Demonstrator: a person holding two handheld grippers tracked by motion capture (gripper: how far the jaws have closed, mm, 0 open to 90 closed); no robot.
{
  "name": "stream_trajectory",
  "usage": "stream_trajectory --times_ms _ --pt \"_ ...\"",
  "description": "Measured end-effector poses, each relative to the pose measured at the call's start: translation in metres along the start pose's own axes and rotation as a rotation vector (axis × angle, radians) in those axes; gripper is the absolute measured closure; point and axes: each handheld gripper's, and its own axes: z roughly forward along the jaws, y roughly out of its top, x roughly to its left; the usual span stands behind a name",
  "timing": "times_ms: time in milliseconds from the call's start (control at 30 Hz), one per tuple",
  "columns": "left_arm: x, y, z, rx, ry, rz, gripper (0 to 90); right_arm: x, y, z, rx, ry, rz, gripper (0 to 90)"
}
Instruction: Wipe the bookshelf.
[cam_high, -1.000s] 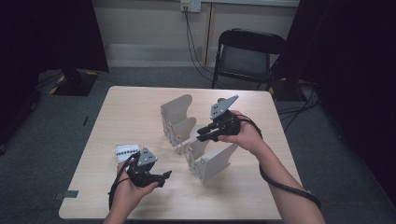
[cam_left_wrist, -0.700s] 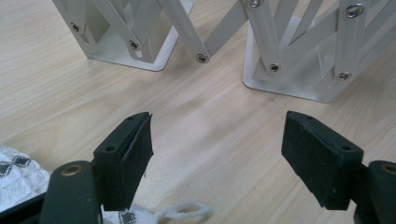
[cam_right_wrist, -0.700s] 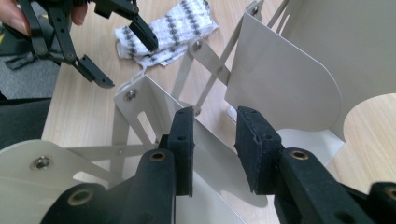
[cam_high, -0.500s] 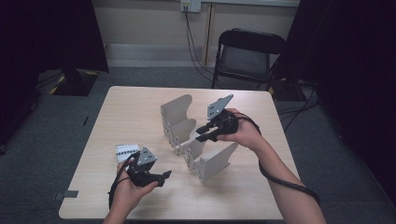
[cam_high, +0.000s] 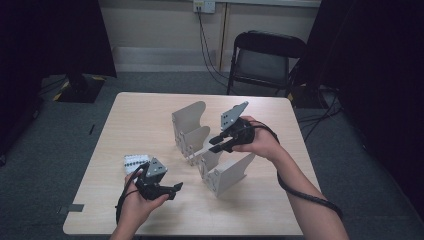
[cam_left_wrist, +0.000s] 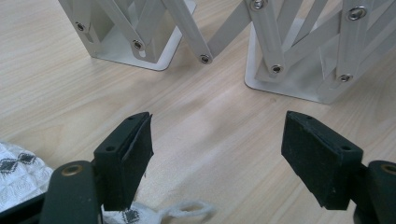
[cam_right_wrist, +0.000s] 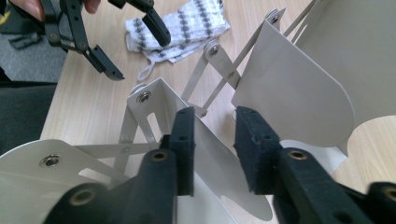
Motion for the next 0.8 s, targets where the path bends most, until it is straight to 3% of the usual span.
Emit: stream_trajectory --times_ms 300,633,800 --pt "-0.001 0.0 0.002 -0.004 -0.001 -0.014 24.7 0.0 -0.001 0.008 0.039 -0.004 -0.021 64.8" --pt "-0.001 0.001 0.0 -0.004 0.003 -0.008 25.0 0.006 0.0 0.006 0.085 0.044 -0.062 85.7" --pt "0.0 0.0 0.0 -0.003 0.005 -0.012 25.0 0.012 -0.002 0.006 0.075 0.047 -0.03 90.0"
